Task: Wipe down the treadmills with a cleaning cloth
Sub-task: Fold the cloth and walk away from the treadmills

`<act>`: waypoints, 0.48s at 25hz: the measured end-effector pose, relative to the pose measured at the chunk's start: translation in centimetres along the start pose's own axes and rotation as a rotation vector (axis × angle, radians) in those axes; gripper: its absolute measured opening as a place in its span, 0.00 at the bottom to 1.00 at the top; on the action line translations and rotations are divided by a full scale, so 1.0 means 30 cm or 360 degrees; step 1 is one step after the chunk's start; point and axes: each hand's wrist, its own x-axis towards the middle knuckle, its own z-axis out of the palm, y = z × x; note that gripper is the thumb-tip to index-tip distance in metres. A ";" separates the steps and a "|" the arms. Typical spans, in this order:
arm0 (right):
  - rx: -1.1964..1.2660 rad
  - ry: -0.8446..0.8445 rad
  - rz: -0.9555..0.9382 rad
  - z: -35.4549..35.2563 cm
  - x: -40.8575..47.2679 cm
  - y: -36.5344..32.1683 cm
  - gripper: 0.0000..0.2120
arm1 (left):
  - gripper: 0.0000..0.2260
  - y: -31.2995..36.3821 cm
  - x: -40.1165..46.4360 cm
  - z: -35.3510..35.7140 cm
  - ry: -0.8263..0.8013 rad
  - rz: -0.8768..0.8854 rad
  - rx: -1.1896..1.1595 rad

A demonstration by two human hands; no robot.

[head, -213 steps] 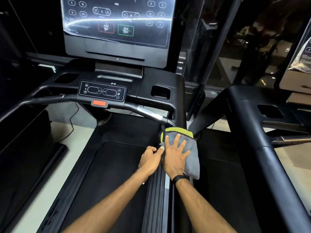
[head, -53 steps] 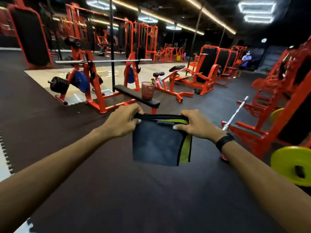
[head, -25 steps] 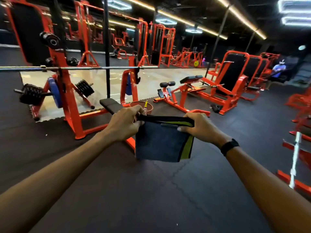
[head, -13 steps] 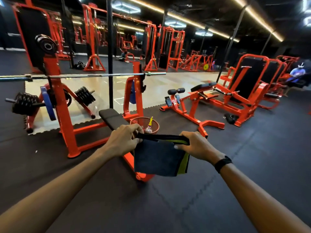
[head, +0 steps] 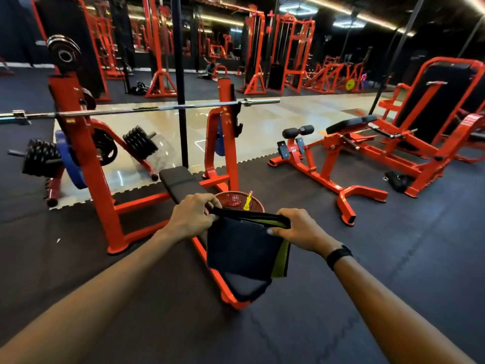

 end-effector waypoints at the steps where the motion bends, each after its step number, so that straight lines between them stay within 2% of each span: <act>1: 0.0033 0.0001 0.0016 -0.005 0.077 0.032 0.12 | 0.10 -0.012 0.077 0.014 0.0021 -0.0031 0.0005; 7: -0.0010 0.0030 0.0031 0.002 0.513 0.155 0.12 | 0.13 -0.111 0.485 0.082 0.0195 -0.0236 -0.0065; 12: -0.0166 0.0041 0.0083 0.047 0.777 0.202 0.15 | 0.13 -0.255 0.724 0.127 0.0167 -0.0313 -0.0090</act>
